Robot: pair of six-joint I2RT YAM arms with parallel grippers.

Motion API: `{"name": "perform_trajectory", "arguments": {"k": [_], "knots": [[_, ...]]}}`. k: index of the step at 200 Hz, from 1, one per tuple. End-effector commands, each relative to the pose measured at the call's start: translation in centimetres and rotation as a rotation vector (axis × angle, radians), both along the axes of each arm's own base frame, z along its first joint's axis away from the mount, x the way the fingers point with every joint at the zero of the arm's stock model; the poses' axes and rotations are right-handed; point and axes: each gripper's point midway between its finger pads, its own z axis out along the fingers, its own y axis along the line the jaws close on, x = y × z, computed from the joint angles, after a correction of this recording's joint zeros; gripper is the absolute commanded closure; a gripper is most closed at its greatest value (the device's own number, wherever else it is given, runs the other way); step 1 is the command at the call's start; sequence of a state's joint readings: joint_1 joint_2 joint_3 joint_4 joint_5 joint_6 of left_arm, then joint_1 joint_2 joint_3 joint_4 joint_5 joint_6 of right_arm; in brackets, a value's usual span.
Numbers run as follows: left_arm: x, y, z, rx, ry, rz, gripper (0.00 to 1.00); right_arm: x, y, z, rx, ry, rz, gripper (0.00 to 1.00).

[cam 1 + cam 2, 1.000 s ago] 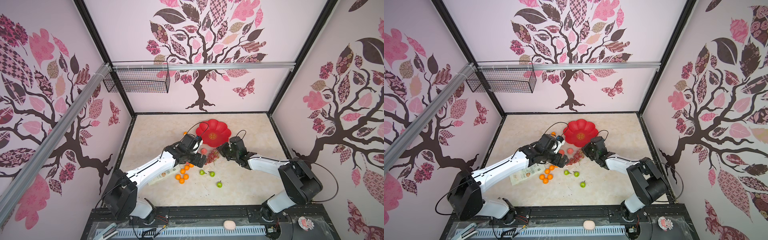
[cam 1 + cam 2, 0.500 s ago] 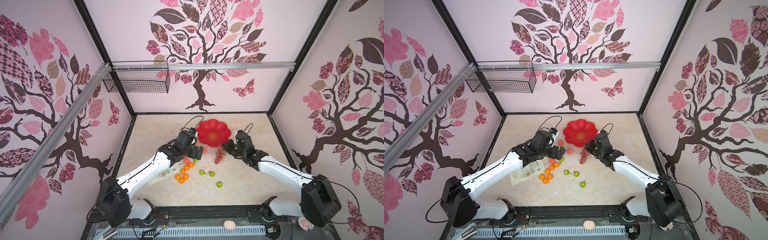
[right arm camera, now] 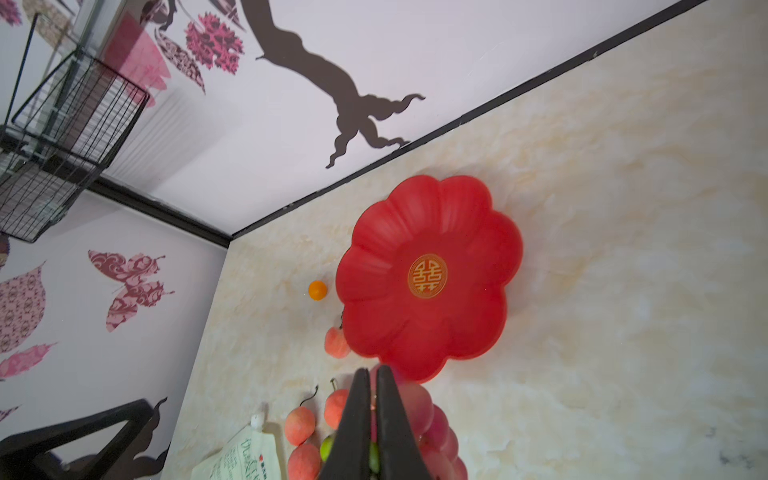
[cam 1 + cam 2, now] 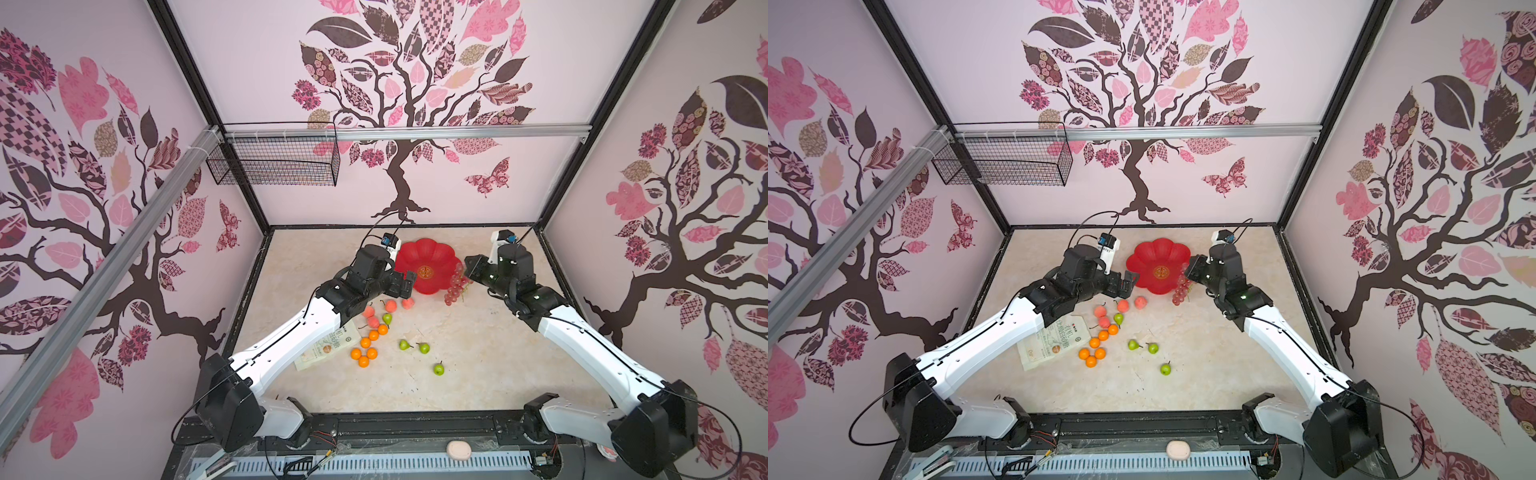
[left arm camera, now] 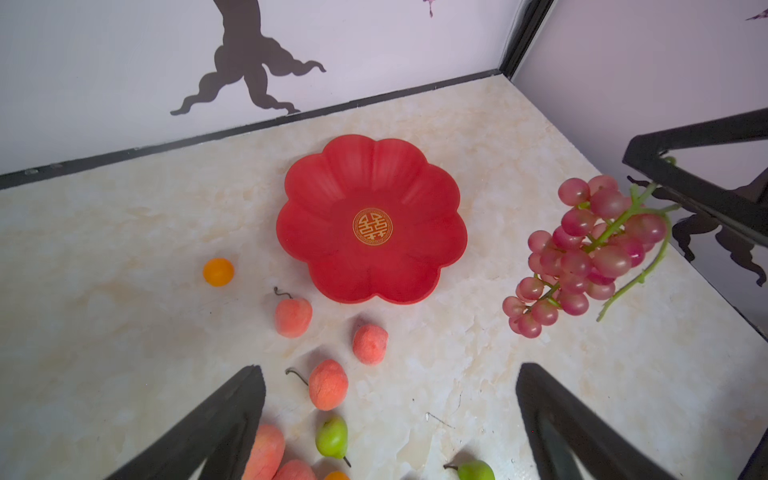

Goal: Place and organize the fake fruits in the fruit bowl
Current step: 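Carry the grapes over the bowl with right gripper while left gripper hovers beside it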

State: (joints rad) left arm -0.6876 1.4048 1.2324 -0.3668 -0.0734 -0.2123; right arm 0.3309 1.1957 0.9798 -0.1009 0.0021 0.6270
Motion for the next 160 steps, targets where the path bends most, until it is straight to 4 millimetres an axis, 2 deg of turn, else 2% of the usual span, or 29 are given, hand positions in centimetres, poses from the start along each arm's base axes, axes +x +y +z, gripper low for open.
{"name": "perform_trajectory", "arguments": {"k": [1,50,59,88,115,160], "knots": [[2.3,-1.8,3.3,-0.054,-0.094,-0.013,0.02,1.6,-0.5,2.0,-0.023,-0.066,0.037,1.0],[4.8,-5.2,3.0,-0.073,-0.092,-0.071,0.02,4.6,0.6,2.0,-0.121,-0.102,0.085,1.0],[5.4,-5.7,2.6,-0.072,-0.082,-0.068,0.02,5.2,0.8,1.8,-0.123,-0.103,0.091,0.97],[6.8,-6.9,1.2,-0.08,-0.073,-0.067,0.02,7.2,1.5,0.7,-0.128,-0.09,0.102,1.0],[7.3,-7.2,0.0,-0.072,-0.068,-0.068,0.02,9.0,2.1,-0.6,-0.125,-0.075,0.104,1.0],[8.3,-5.5,-2.1,-0.099,-0.045,-0.022,0.02,12.0,4.1,-3.3,-0.091,-0.013,0.156,1.0]]}}
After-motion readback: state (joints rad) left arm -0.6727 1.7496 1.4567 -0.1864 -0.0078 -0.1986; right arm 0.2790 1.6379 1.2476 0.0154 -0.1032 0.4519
